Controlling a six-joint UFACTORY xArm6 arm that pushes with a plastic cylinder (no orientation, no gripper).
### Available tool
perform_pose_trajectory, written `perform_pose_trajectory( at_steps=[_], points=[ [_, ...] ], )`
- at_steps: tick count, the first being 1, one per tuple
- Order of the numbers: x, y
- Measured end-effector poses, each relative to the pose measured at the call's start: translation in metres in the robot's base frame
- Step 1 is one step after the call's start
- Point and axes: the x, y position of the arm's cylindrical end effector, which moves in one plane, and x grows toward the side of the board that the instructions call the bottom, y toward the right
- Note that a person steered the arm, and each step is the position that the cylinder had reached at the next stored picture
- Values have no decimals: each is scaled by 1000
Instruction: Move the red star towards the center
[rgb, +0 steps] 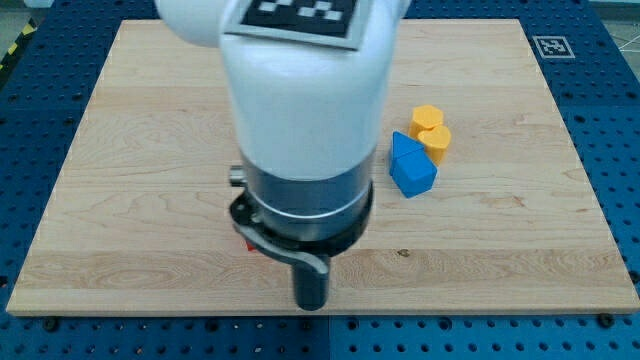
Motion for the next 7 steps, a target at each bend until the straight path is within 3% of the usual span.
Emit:
perform_pose_trajectory(
  at_steps=[3, 5, 6, 7],
  points=[
    [0, -60],
    [-56, -55],
    [-56, -55],
    [-100, -56]
  ],
)
